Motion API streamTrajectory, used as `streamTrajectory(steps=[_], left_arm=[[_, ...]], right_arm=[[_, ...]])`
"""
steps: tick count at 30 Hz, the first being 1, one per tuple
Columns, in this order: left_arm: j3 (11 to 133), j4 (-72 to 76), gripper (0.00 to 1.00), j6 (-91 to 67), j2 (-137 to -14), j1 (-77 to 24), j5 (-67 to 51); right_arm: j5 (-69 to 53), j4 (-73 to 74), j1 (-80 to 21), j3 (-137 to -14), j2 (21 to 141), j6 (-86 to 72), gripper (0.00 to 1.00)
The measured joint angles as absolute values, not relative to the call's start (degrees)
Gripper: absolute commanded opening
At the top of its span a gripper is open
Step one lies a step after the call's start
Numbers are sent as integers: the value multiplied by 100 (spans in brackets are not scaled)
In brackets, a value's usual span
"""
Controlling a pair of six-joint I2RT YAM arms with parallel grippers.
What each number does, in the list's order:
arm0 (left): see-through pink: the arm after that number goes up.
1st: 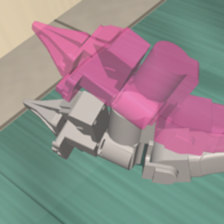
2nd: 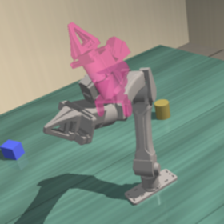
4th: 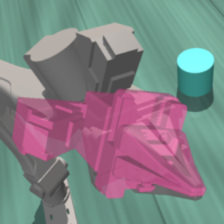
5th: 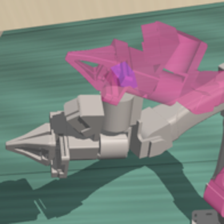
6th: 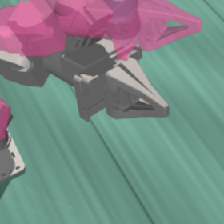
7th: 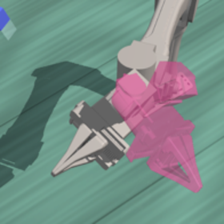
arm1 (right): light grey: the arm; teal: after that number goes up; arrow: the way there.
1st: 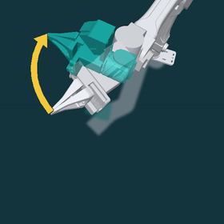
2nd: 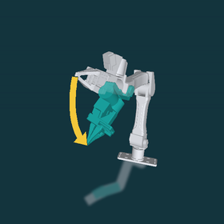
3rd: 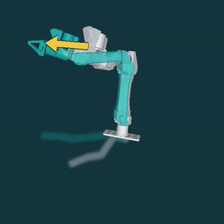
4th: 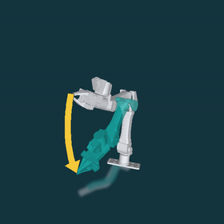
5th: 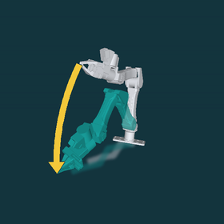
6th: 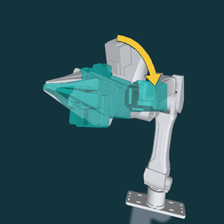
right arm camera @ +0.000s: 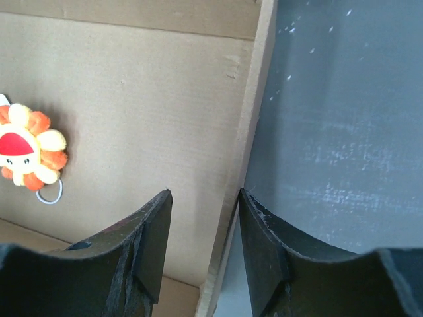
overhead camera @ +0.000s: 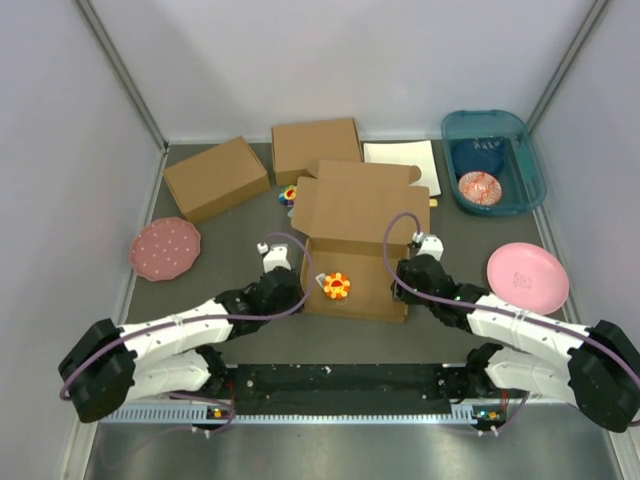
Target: Fold the paper box
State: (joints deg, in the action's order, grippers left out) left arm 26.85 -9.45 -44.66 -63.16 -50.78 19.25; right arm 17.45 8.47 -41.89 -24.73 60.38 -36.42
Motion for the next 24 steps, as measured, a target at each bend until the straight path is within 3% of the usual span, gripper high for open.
streamTrajectory(steps=[4,6,9,13,19,24], left_arm=[[2453,-1203,53,-4694,-5848,-5273,1925],[2324,-1433,70,-4836,-5531,-5356,1946],[2244,-1935,86,-5013,-4954,-5413,2093],[2294,-2408,93,-5072,-4174,-5411,2512],[3055,-2510,95,-4543,-3948,-5269,3146],[4001,-1699,93,-3944,-4967,-3682,2189]], right_arm=[[1868,943,-4545,-2447,6007,-3776,55],[1890,985,-4659,-2379,5977,-3865,59],[1931,1216,-4720,-2324,5808,-3957,68],[2167,1726,-4724,-2491,5317,-4005,76],[2657,2307,-4722,-3489,4827,-3750,78],[2858,2438,-4694,-3944,4440,-3461,78]])
